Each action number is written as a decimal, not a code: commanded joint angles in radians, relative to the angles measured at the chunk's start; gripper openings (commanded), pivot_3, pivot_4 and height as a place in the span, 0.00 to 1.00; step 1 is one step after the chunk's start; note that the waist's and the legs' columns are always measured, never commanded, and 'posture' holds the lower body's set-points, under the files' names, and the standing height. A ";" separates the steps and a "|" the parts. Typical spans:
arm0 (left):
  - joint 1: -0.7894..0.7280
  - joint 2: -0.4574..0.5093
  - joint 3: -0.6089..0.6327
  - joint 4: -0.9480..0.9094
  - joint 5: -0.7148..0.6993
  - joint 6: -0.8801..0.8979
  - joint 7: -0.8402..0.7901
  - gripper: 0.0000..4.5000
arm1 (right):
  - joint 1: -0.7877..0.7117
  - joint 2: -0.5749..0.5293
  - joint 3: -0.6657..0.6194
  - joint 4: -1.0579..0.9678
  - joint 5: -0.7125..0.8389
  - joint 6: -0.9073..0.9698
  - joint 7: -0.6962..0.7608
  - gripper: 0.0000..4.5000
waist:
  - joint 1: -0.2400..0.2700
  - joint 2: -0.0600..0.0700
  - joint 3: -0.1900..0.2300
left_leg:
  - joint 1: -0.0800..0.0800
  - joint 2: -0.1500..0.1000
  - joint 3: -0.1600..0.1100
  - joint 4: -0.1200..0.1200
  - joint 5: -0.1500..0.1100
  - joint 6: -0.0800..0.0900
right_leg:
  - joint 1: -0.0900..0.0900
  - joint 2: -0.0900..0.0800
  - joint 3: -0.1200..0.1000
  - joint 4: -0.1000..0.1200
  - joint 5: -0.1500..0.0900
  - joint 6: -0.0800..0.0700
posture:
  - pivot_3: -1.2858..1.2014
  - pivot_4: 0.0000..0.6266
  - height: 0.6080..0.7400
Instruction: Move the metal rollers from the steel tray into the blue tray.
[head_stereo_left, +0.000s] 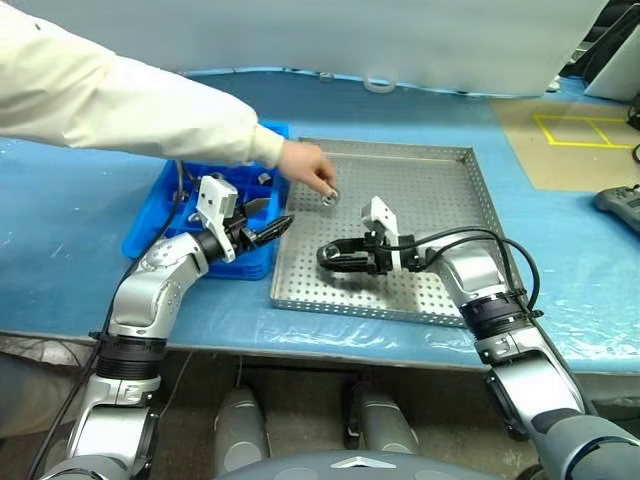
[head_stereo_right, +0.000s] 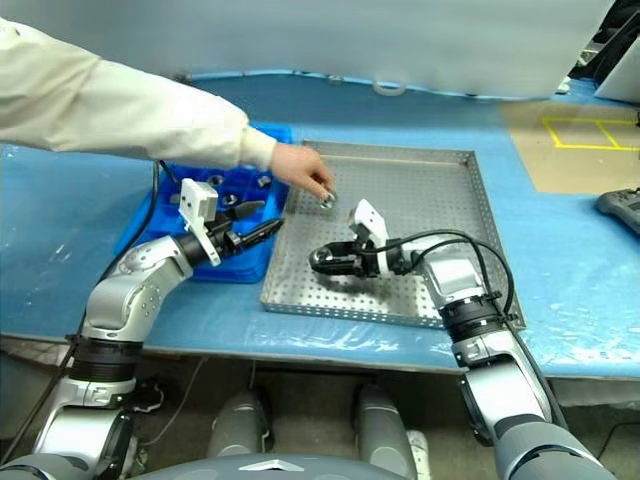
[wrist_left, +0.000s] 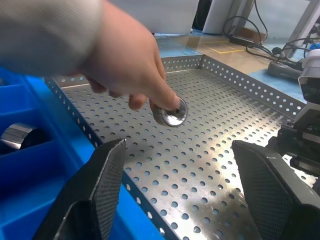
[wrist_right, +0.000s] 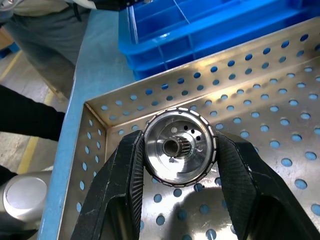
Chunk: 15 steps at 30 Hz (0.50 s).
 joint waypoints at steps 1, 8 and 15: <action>-0.031 0.001 0.013 -0.026 -0.017 -0.010 -0.010 0.81 | -0.043 0.038 -0.027 -0.046 0.059 0.005 -0.002 0.39 | -0.007 0.000 0.000 | 0.000 0.000 0.000 0.000 0.000 0.000 | 0.000 0.000 0.000 0.001 0.000 0.000 | 0.39 0.24 1.00; -0.137 -0.012 0.124 -0.064 -0.179 0.108 0.031 0.81 | -0.166 0.229 -0.051 0.017 0.119 0.011 -0.075 0.39 | -0.014 0.001 0.000 | -0.004 0.001 0.000 0.000 0.002 -0.003 | -0.008 0.001 0.001 0.005 0.001 -0.001 | 0.40 0.24 1.00; -0.031 0.080 0.154 -0.173 -0.200 0.160 0.037 0.81 | -0.232 0.376 0.035 0.198 -0.006 -0.127 -0.212 0.39 | -0.013 0.000 0.000 | -0.009 0.000 0.000 -0.004 0.003 -0.006 | -0.011 0.001 -0.001 0.001 0.001 -0.001 | 0.42 0.24 1.00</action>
